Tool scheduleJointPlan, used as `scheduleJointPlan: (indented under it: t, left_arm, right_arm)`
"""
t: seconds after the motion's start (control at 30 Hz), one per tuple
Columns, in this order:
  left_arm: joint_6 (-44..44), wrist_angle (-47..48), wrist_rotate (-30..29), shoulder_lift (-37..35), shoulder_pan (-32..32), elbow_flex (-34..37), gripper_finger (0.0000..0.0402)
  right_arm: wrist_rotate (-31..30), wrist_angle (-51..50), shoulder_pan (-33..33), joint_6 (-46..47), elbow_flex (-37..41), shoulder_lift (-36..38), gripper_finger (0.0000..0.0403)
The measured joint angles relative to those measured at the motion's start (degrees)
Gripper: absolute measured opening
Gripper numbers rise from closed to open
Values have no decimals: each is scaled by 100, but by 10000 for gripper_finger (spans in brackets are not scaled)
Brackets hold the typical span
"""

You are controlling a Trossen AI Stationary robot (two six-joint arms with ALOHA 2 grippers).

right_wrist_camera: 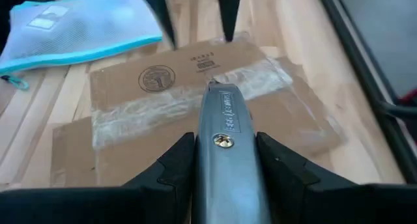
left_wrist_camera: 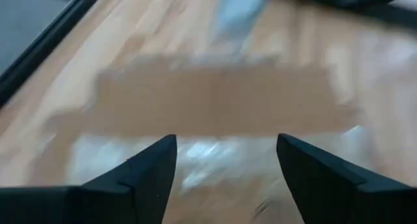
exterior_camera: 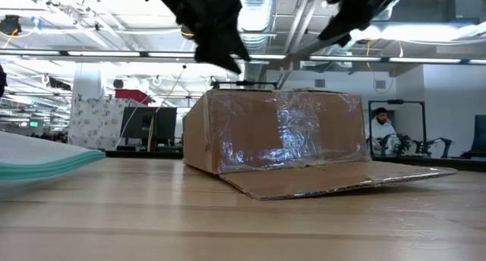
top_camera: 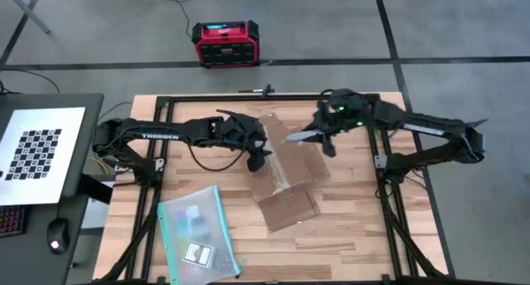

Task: Unpack boxes
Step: Break down the cardboard box until it is fully flat

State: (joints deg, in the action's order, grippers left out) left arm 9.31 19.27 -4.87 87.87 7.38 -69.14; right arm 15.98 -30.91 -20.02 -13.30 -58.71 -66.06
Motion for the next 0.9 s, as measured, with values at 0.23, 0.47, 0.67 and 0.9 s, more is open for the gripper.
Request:
scheduleJointPlan:
  t: [0.23,0.47,0.67,0.9]
  left_arm:
    - [-701,856,-1112,97,601,2,245]
    - [-1213,1359,-223,489,1685,15,239]
    - [-1226,1787,836,494,2003,9,237]
    - [-551,2623,1483,496,1525,21,237]
  right_arm:
    - [-343,-725,429,1177,-7,882,121]
    - [-1405,-719,1813,2820,572,1395,121]
    - [-2637,-291,3267,4424,1114,1417,121]
    - [-4014,-306,4727,5616,1158,1272,121]
